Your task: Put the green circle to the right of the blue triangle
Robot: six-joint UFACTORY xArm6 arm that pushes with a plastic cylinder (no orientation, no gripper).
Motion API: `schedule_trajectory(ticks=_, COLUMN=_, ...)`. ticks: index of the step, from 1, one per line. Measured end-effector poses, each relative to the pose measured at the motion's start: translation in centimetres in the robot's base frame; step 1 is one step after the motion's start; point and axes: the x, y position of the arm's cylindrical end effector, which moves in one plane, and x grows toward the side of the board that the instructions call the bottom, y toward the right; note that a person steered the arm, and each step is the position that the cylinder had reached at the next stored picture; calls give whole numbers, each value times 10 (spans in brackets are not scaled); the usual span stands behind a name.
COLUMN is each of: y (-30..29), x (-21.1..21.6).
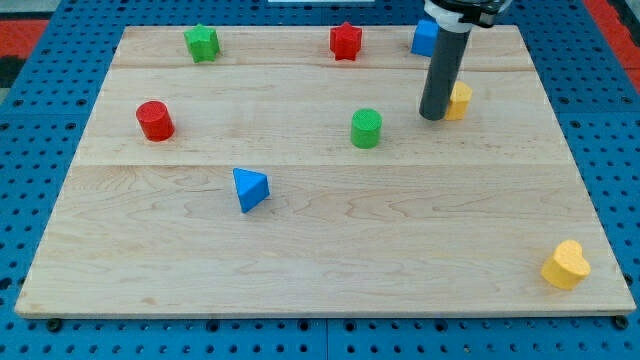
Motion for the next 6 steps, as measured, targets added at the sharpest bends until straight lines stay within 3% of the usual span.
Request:
schedule_trajectory(ticks=3, y=-100, x=16)
schedule_trajectory(ticks=6, y=-82, x=89)
